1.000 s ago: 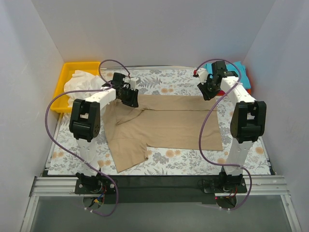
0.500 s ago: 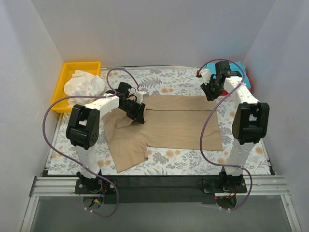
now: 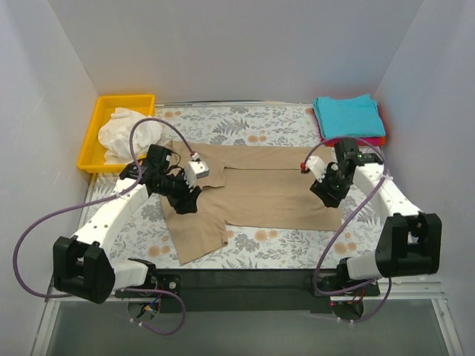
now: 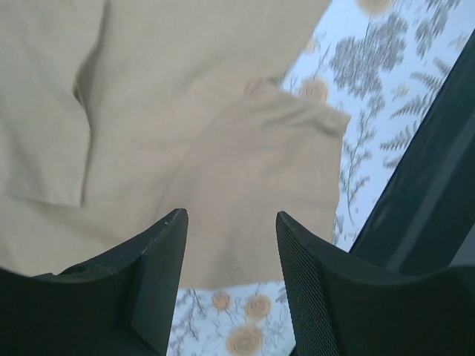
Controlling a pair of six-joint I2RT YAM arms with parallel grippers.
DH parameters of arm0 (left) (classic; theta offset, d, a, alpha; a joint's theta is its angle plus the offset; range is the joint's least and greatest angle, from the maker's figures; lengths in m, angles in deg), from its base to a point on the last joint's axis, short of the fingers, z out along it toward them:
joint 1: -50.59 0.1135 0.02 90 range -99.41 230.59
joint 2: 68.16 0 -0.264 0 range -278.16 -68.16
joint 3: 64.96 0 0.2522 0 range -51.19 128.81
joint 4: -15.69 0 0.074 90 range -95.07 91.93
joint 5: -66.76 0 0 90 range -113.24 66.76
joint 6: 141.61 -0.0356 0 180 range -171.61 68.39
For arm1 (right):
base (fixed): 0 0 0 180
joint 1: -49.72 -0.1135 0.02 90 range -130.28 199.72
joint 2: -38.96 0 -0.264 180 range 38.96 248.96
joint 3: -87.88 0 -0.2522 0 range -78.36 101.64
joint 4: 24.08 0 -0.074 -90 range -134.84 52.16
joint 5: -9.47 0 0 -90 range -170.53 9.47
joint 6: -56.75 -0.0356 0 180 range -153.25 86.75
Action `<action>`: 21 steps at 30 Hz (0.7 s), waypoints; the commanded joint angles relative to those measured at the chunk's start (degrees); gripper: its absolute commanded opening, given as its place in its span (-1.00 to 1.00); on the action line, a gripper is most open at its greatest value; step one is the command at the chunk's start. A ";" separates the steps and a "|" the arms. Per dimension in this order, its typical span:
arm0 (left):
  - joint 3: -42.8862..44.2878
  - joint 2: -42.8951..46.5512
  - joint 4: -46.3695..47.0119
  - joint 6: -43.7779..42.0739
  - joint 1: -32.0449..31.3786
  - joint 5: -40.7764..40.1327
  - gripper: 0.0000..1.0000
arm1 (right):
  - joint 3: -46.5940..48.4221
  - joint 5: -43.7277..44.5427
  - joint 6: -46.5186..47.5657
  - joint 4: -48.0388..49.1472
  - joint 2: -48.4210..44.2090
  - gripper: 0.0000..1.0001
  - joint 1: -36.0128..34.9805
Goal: Fold and stack the t-shirts
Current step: Fold the tshirt
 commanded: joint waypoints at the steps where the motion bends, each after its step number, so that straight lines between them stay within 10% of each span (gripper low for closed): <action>1: -5.55 4.20 -4.41 -5.28 0.78 -6.19 -0.03 | -8.26 3.16 3.12 0.97 -5.78 -0.01 -1.60; 21: -21.74 10.02 4.83 -12.40 1.39 -18.59 -0.11 | -23.40 9.14 1.71 14.86 -8.96 -0.10 -3.01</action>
